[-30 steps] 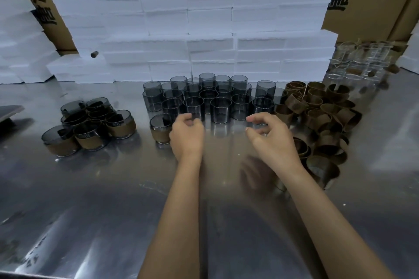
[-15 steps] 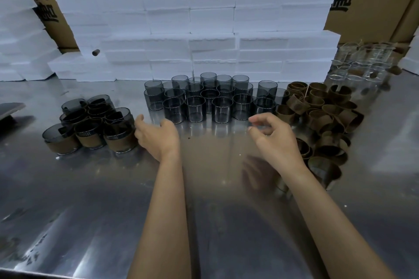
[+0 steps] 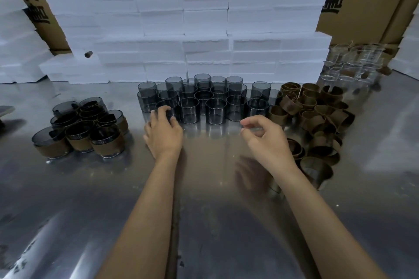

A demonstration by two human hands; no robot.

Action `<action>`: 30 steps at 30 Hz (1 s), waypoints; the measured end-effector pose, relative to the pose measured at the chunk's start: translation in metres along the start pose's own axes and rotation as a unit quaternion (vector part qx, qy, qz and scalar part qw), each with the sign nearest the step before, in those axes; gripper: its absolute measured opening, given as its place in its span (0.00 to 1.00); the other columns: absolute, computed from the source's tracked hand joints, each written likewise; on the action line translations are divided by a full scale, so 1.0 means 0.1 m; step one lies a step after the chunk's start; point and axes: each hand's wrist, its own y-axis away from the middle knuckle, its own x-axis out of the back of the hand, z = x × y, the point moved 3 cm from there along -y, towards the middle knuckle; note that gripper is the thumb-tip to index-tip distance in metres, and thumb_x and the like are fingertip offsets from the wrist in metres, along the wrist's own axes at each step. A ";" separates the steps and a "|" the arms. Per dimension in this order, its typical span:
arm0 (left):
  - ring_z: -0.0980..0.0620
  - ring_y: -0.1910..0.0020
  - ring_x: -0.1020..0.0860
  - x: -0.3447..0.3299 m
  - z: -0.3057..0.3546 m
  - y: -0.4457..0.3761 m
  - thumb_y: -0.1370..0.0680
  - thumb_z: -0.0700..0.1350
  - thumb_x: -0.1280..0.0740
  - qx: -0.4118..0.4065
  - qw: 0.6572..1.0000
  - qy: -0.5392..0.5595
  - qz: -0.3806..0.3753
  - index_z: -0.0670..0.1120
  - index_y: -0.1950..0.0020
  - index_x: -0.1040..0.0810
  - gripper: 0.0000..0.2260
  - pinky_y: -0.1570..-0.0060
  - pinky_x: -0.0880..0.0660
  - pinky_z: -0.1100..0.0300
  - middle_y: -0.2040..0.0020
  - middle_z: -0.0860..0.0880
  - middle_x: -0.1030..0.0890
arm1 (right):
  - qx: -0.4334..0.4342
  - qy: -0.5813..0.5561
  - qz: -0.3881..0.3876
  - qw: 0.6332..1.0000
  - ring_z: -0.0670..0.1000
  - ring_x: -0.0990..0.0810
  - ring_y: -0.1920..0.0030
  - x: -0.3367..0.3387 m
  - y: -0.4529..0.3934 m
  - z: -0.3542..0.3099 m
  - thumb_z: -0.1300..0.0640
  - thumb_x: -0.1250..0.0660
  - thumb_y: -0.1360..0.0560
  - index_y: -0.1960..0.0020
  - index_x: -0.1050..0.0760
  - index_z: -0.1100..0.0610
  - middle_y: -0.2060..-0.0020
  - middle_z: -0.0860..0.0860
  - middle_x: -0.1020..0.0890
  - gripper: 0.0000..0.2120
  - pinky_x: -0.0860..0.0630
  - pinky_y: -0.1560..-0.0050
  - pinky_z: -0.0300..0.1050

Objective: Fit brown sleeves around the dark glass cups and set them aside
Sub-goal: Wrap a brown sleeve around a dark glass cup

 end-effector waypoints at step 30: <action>0.55 0.58 0.15 -0.15 0.97 0.79 0.30 0.48 0.23 0.022 0.755 0.584 -0.298 0.44 0.42 0.20 0.19 0.60 0.22 0.65 0.56 0.50 0.13 | -0.046 -0.267 -0.091 0.958 0.52 0.15 0.43 0.09 -0.01 -0.19 0.30 0.30 0.32 0.35 0.21 0.50 0.43 0.51 0.14 0.33 0.19 0.40 0.54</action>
